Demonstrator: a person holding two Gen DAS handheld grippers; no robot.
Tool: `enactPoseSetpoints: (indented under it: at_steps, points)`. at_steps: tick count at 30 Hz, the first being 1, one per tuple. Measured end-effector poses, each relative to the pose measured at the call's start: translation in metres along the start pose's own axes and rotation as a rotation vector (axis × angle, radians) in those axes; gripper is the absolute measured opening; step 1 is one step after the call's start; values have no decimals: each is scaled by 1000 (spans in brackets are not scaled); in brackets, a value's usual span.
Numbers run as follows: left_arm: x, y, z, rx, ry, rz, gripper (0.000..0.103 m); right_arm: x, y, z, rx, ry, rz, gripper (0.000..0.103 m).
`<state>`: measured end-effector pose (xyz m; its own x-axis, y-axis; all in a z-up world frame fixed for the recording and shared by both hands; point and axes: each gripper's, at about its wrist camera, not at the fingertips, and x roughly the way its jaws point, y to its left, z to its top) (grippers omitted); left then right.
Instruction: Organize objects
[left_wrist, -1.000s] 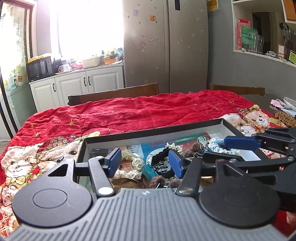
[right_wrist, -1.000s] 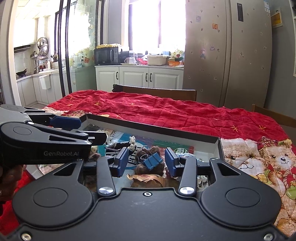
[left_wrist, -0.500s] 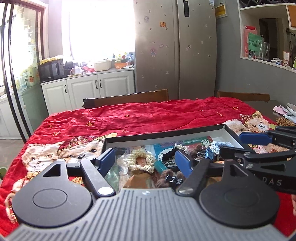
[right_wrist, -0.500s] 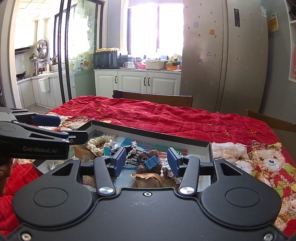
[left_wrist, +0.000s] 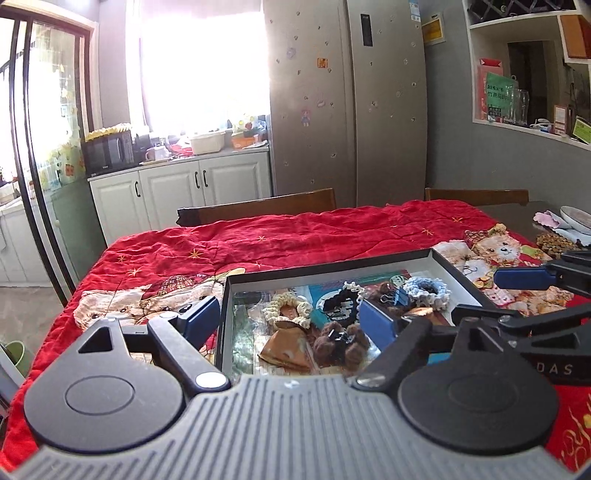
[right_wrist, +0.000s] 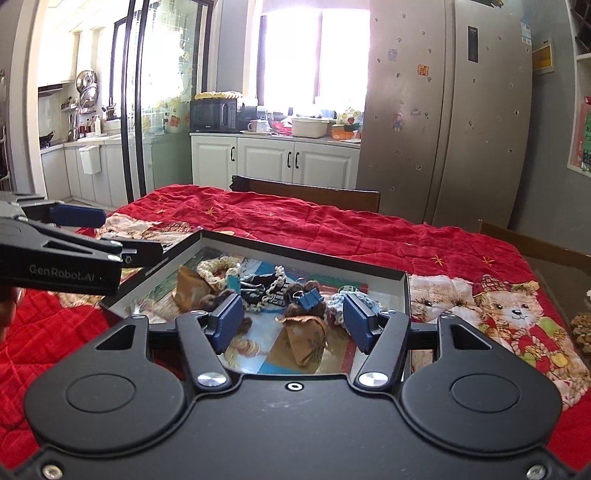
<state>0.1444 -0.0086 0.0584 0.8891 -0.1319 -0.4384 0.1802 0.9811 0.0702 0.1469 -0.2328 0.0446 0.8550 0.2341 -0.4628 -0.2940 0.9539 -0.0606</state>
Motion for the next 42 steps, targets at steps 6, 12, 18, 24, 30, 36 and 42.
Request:
enactPoseSetpoints:
  at_steps: [6,12,18,24,30,36,42]
  points:
    - [-24,0,-7,4,-8,8,97,-30,11,-2,-26,-12,-8,69]
    - [-46,0,-19,24,7,-6,103,-60,18,-10,-46,-12,-30,76]
    - [-60,4,-32,20,37,-2,103,-83,19,-22,-41,13,-57,76]
    - [-71,5,-43,1,55,-8,103,-97,19,-36,-19,32,-58,76]
    - [-81,-1,-55,-6,73,-10,103,-106,20,-46,6,46,-67,77]
    - [-88,-7,-66,-23,91,-22,103,-117,20,-54,55,35,-86,77]
    - [-95,-11,-74,-28,101,-20,103,-121,17,-67,127,42,-108,78]
